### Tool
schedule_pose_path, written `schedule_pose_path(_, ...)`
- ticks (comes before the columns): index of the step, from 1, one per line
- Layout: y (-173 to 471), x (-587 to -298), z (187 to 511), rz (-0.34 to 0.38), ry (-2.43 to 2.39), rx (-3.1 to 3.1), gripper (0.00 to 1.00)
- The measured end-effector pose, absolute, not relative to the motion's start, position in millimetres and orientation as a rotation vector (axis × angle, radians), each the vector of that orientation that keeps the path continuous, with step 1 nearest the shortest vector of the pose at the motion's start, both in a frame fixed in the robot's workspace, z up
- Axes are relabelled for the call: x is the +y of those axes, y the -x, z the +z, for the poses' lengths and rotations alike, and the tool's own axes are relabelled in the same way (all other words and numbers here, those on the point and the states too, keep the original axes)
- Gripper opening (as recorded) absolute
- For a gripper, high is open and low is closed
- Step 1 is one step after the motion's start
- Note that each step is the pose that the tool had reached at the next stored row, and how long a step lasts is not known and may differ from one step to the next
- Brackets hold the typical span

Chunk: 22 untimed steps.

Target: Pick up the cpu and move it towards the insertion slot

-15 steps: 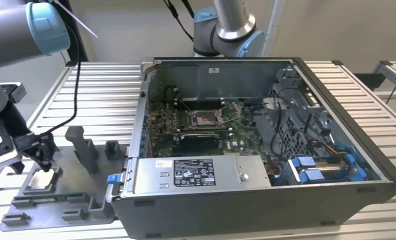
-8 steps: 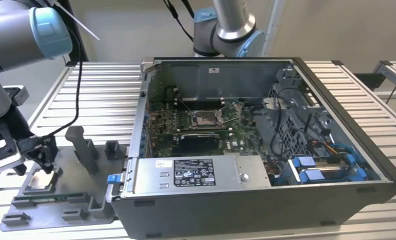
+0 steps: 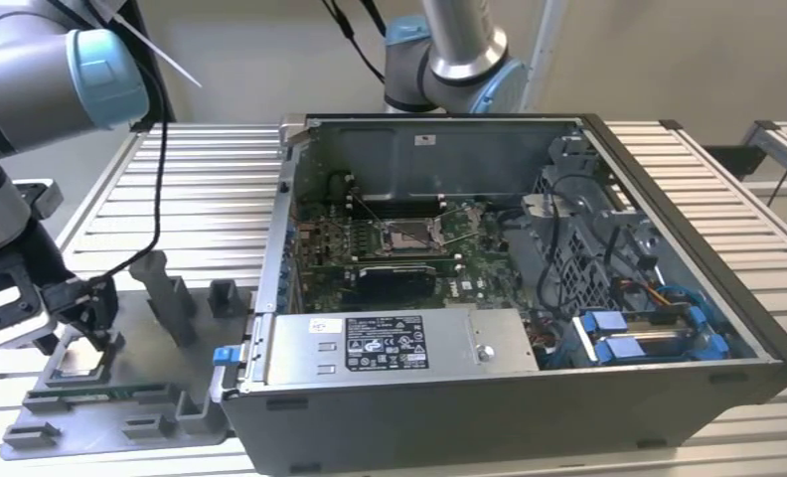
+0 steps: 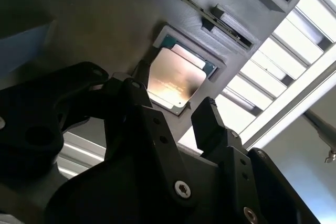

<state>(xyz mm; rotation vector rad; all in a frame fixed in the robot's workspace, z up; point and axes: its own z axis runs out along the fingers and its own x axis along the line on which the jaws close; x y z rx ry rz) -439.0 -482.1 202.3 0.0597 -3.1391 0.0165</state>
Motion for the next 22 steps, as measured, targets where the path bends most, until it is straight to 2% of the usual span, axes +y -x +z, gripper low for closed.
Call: schedule_pose_path(22, 438, -485, 189, 0.017, -0.081, -3.139, 1.00)
